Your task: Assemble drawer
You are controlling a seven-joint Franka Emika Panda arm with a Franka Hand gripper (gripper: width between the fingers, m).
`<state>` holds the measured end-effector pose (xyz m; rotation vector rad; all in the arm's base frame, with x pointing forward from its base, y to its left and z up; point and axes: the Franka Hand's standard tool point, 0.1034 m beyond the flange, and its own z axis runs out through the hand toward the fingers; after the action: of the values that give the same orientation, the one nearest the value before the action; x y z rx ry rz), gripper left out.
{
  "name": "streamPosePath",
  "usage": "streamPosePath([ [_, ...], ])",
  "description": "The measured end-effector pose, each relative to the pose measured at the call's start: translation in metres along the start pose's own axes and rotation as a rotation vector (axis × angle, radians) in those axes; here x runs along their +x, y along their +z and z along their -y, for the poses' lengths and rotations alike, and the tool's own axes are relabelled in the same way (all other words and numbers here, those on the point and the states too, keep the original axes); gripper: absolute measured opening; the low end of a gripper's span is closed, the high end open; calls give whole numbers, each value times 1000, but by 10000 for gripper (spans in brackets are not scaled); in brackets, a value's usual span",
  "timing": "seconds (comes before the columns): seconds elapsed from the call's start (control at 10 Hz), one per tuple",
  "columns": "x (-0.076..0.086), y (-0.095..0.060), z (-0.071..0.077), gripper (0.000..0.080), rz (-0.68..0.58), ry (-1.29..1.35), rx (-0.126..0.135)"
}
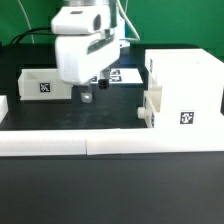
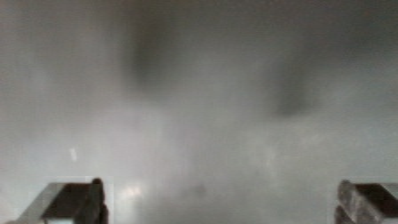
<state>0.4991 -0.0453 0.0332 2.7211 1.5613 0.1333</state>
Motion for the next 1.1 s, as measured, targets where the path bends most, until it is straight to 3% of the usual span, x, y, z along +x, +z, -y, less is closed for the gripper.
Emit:
streamPosePath([
  [0.1,-7,-7,3,649,-11,95,-33],
  [0.3,-23,-16,17,649,-22,288,-62],
  [0.4,-29,-19,24,649,-23,343,-67],
  [0.9,-29,-16,24,649,-46,688,-65],
  [1.1,-47,-15,43,649,-34,854,-63],
])
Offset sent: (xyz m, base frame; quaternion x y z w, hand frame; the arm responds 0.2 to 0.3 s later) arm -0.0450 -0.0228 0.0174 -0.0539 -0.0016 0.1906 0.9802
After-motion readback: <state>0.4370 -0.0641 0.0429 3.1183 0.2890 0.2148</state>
